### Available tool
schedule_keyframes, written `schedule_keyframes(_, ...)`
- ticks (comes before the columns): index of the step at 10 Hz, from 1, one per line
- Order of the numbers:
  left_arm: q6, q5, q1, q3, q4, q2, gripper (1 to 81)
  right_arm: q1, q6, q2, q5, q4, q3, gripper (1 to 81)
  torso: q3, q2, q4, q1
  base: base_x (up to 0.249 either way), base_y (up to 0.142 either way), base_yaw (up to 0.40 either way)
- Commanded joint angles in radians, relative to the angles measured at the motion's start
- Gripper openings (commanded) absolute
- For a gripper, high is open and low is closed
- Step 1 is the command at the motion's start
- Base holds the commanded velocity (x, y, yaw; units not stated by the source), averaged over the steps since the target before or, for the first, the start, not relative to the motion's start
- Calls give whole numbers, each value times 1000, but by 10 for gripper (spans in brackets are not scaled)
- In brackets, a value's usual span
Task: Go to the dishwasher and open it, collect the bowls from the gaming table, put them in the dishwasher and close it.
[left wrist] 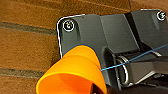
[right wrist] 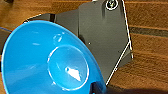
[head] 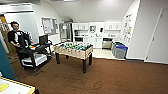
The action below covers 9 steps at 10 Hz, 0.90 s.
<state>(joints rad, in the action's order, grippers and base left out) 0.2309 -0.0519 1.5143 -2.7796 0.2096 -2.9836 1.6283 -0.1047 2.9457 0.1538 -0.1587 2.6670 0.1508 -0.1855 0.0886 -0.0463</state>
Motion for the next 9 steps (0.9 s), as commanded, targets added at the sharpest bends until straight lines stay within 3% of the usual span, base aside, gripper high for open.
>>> schedule_keyframes(1,1,52,-45,-2,5,8,10,-35,3,-6,-46,-10,2,10,0,0,0,0,0,0,-396)
schedule_keyframes(6,2,52,-45,0,5,14,10,-35,3,-5,-46,-10,2,10,0,0,0,0,0,0,-394)
schedule_keyframes(9,2,52,-45,3,4,15,10,-37,3,-5,-45,-10,-1,10,0,0,0,0,0,0,-120)
